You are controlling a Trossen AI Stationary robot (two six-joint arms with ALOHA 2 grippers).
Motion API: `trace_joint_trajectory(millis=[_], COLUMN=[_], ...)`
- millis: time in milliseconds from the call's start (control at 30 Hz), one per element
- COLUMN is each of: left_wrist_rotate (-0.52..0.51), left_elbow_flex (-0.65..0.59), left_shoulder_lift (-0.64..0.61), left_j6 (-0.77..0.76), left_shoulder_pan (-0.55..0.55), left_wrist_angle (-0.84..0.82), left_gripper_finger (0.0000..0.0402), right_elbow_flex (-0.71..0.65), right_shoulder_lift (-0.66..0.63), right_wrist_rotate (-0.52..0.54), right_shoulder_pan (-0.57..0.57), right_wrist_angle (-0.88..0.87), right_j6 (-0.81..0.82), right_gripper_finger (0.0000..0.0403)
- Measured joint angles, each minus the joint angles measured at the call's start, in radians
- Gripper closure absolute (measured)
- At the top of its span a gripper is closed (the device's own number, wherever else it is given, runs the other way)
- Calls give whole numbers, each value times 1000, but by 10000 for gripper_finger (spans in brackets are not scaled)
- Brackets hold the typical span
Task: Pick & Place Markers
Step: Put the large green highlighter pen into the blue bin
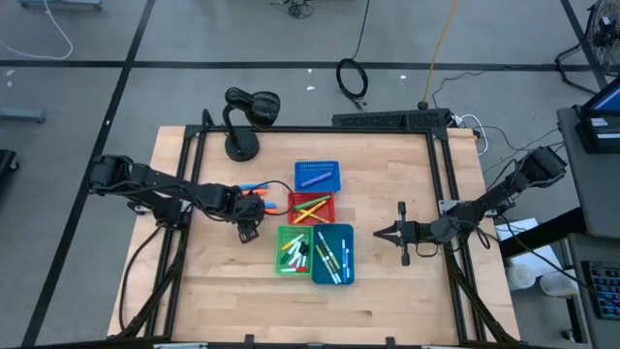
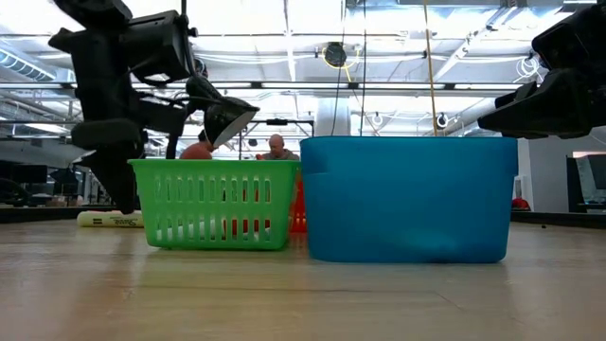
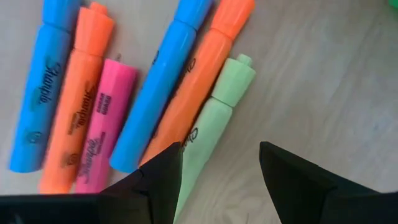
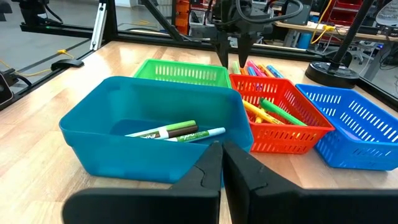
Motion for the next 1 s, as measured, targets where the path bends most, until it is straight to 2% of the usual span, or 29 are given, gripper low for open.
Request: trace_joint_trajectory(millis=[167, 333, 767, 867, 1000], left_wrist_rotate=[11, 22, 43, 44, 60], left_elbow_flex=[-79, -146, -155, -155, -156], left_shoulder_lift=[0, -6, -4, -3, -2], left_j6=[-69, -75, -112, -112, -116], left_shoulder_pan=[22, 35, -2, -10, -18], left_wrist_angle=[85, 167, 167, 169, 177], left_gripper_finger=[183, 183, 185, 211, 289], right_elbow_flex=[0, 0, 0, 0, 0], right_shoulder_lift=[0, 0, 0, 0, 0], right_wrist_rotate=[0, 0, 0, 0, 0], right_shoulder_pan=[0, 0, 0, 0, 0], right_wrist_angle=[0, 0, 0, 0, 0], right_j6=[0, 0, 0, 0, 0], right_gripper_finger=[403, 403, 403, 403, 403])
